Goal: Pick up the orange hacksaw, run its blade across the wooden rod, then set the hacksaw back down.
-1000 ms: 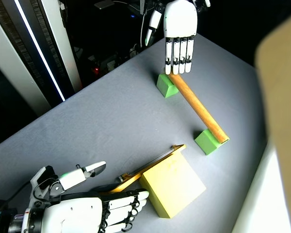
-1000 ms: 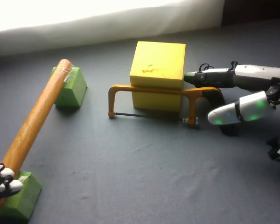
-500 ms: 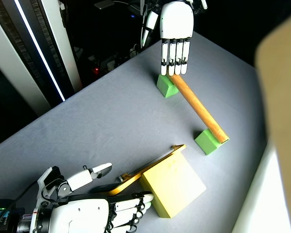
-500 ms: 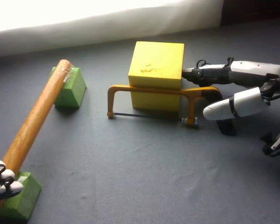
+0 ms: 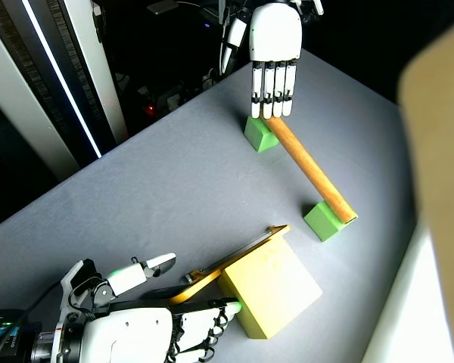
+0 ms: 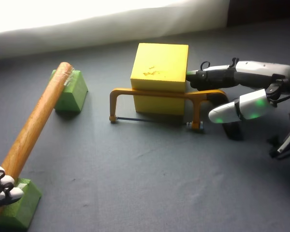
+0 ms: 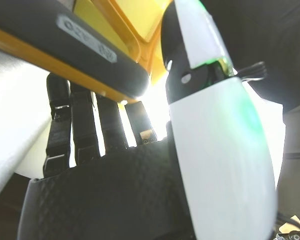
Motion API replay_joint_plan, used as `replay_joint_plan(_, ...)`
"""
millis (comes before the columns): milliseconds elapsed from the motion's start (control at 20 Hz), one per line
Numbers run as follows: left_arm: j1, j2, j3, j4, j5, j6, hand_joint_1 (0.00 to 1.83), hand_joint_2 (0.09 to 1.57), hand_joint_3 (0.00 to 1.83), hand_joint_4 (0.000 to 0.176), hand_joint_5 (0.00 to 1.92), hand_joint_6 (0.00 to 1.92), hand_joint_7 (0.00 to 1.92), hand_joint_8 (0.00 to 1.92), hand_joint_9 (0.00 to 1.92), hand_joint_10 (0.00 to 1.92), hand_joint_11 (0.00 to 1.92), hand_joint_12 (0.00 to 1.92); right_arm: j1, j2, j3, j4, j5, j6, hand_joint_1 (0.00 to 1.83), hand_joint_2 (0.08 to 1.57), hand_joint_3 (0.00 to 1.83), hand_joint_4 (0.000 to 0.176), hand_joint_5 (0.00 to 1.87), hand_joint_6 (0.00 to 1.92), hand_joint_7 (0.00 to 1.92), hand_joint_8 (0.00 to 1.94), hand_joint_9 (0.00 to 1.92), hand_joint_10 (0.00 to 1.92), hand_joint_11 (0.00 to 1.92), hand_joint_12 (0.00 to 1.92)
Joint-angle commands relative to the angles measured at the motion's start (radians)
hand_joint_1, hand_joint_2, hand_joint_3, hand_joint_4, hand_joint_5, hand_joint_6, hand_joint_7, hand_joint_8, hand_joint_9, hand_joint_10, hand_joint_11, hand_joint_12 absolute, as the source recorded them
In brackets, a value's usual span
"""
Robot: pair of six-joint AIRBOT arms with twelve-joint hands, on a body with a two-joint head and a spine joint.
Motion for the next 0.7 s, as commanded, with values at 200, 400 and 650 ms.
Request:
replay_joint_plan(200,-0.007,-0.004,0.005,-0.010,-0.023,0.000,0.01,1.24,0.00,0.000,0.00,0.00,0.00,0.00,0.01,0.00,0.01,0.01,0.016,-0.008,-0.006,0.021,0.081,0.002,1.20,1.16,0.00,0.000,0.89,0.88,0.95,0.82,1.07,0.12,0.74,1.13)
replay_joint_plan(400,-0.007,-0.004,0.005,-0.010,-0.024,0.000,0.04,1.23,0.00,0.000,0.00,0.00,0.00,0.00,0.01,0.00,0.03,0.03,0.016,-0.008,-0.008,0.022,0.080,0.000,1.27,1.11,0.01,0.000,0.92,0.90,1.07,1.07,1.18,0.74,0.98,1.34)
replay_joint_plan(650,-0.007,-0.004,0.006,-0.010,-0.026,0.000,0.03,1.23,0.01,0.000,0.01,0.00,0.01,0.00,0.02,0.00,0.00,0.18,0.024,0.000,-0.008,0.041,0.090,-0.018,1.27,1.12,0.00,0.000,0.90,0.92,1.05,1.12,1.10,1.02,1.04,1.35)
